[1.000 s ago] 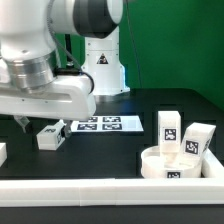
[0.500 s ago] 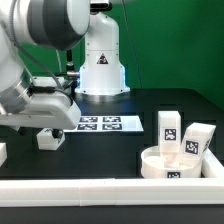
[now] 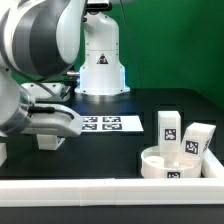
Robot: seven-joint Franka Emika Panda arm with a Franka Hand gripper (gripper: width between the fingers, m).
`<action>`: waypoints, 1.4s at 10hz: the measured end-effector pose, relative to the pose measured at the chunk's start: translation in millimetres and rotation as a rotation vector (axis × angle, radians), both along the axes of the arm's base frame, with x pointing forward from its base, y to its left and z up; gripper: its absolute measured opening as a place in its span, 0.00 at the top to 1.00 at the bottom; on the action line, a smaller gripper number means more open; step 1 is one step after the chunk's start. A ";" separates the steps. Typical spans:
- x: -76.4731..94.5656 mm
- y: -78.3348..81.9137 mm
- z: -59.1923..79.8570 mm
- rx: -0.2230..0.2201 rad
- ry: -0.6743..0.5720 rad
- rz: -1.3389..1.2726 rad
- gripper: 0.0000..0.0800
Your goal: Assemble stool
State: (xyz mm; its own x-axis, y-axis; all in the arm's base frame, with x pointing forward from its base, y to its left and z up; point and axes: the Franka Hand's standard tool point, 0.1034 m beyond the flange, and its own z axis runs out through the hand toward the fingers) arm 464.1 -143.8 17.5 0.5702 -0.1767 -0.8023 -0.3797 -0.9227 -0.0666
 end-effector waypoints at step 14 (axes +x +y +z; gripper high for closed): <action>-8.5 7.8 -15.5 0.011 -0.008 0.019 0.58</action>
Offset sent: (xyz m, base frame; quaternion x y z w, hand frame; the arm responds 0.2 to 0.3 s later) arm -0.0112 0.0073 -0.0099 -0.0017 -0.0216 -0.0005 0.9998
